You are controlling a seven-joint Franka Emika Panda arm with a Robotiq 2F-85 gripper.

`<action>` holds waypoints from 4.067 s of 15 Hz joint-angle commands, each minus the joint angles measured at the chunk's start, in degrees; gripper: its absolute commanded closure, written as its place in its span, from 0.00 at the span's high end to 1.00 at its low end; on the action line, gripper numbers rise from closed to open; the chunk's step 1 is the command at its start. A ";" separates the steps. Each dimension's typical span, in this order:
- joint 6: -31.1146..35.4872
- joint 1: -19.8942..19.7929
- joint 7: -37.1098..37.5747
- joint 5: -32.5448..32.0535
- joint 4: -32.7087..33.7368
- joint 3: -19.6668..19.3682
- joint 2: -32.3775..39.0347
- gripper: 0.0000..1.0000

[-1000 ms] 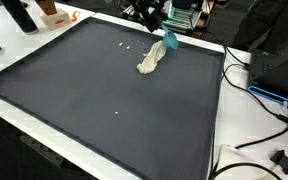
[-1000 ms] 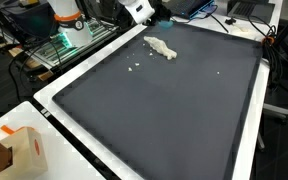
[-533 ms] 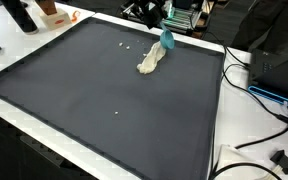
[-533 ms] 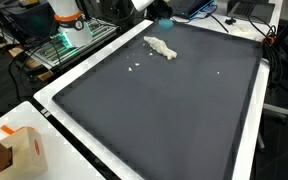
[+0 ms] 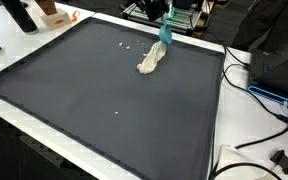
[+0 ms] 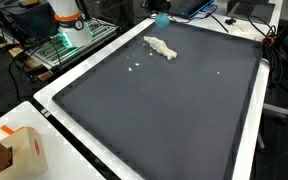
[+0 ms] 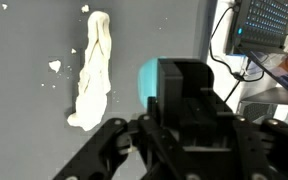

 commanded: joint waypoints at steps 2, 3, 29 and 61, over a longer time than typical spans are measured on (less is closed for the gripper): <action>-0.38 1.45 8.06 -9.12 0.19 0.67 -3.83 0.25; -0.76 1.69 9.76 -11.28 0.68 0.84 -4.29 0.25; -16.56 4.77 33.07 -41.37 18.37 6.24 -4.30 0.25; -17.93 -5.63 -31.34 8.95 11.39 -8.18 16.96 0.25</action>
